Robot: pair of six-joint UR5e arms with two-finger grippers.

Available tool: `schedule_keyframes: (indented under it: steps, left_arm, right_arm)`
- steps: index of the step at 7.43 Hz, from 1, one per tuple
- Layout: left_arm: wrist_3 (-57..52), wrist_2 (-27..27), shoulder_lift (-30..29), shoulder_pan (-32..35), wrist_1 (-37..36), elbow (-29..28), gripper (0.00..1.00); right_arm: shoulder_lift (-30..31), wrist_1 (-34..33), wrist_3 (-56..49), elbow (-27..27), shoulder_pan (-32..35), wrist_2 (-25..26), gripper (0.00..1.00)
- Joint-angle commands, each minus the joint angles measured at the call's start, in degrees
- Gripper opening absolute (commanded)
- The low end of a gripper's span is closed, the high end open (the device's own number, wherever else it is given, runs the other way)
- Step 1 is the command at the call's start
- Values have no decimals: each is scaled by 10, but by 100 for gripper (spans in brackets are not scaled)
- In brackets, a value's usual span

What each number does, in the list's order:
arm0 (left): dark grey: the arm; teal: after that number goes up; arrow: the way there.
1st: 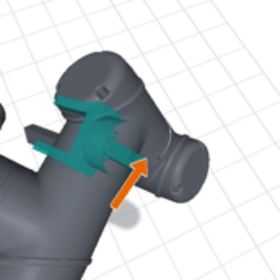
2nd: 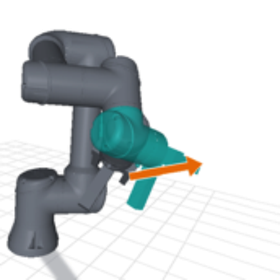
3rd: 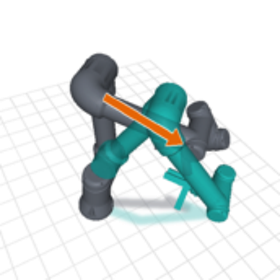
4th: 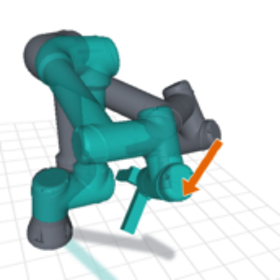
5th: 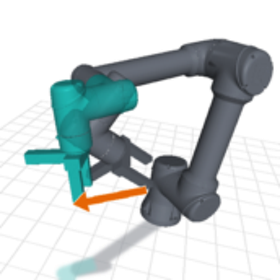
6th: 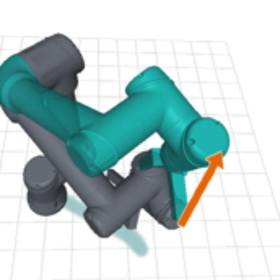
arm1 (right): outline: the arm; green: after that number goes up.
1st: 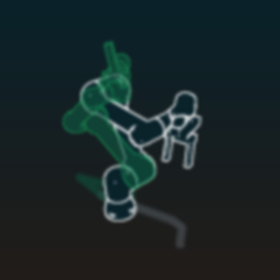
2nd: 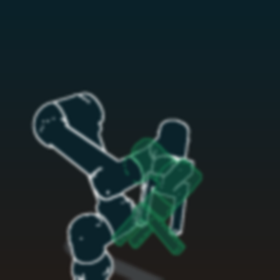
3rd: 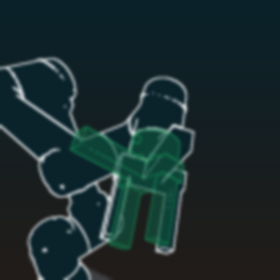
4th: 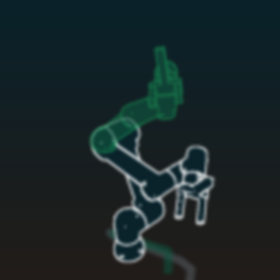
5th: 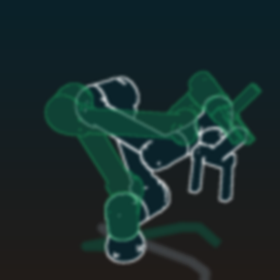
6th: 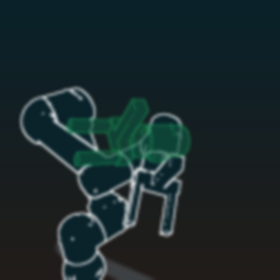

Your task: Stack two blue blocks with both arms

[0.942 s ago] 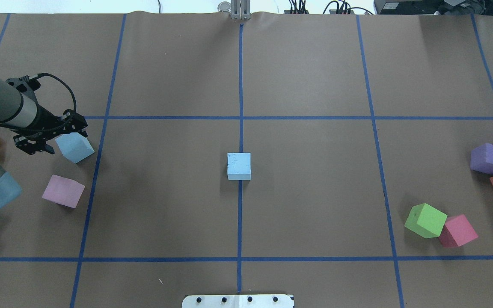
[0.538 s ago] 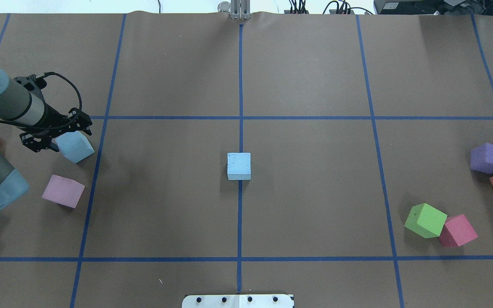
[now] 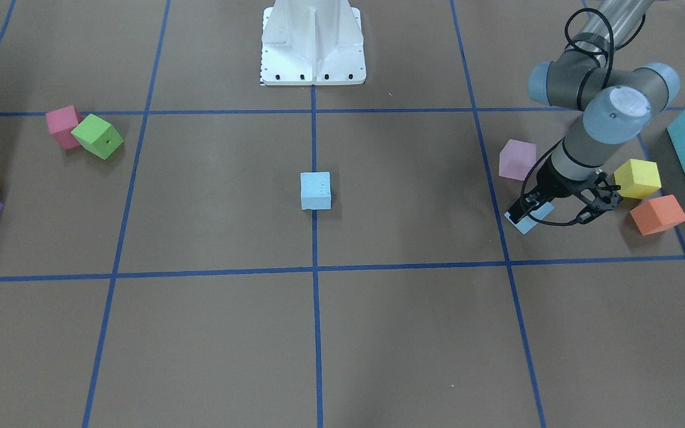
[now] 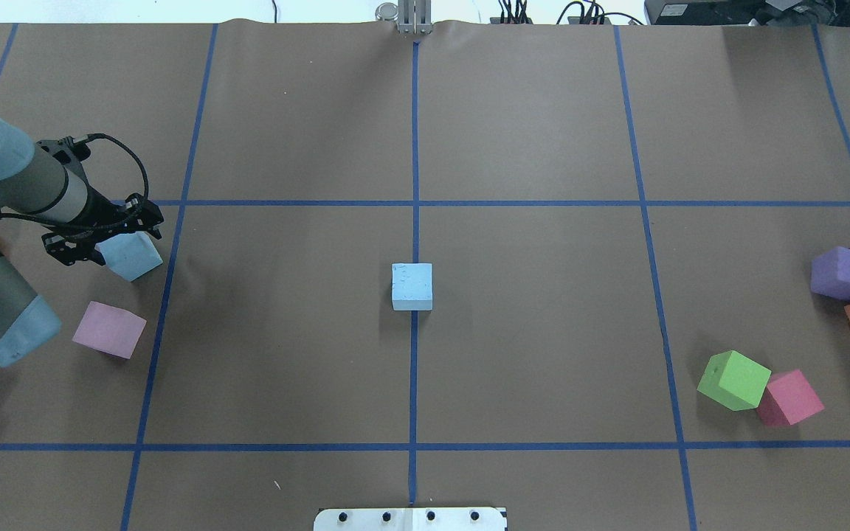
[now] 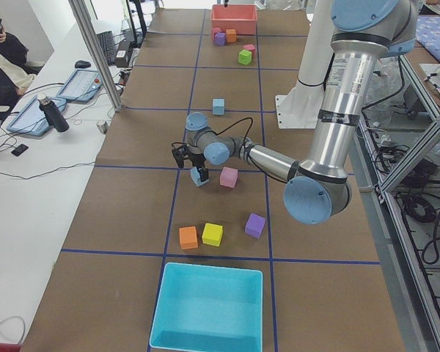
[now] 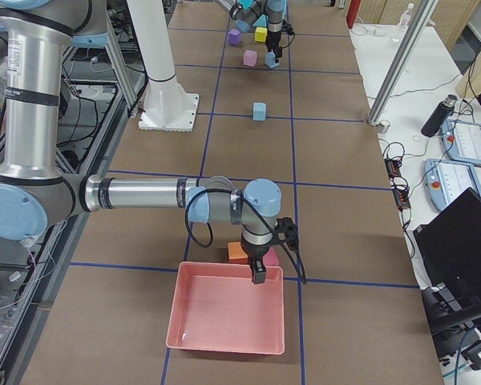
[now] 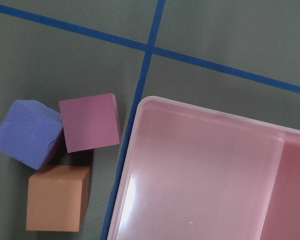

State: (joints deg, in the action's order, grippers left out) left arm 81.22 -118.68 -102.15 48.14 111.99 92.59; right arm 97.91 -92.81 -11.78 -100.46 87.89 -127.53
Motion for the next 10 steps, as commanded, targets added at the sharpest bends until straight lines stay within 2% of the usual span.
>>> schedule_keyframes:
  steps: [1,3,4,5,6,7,8,9,10]
  left_arm:
    - [-1,5,1,-5,19,-12,97]
    - [-31,13,2,-5,19,-7,39]
    - [-46,12,5,-5,19,-2,23]
    - [-46,9,2,-5,15,11,12]
    - [-46,7,-4,-6,0,39,1]
    - [-46,9,-40,-8,-47,63,0]
    - [-46,14,-100,-33,-139,81,0]
    - [-47,47,-184,-57,-236,86,0]
    - [-48,89,-236,-91,-270,85,0]
  right_arm:
    - [0,0,0,0,0,0,100]
    - [0,0,0,0,0,0,100]
    - [0,0,0,0,0,0,100]
    - [0,0,0,0,0,0,100]
    - [0,0,0,0,0,0,100]
    - [0,0,0,1,0,0,100]
    - [0,0,0,1,0,0,100]
    - [1,0,0,2,0,0,100]
    - [1,0,0,4,0,0,100]
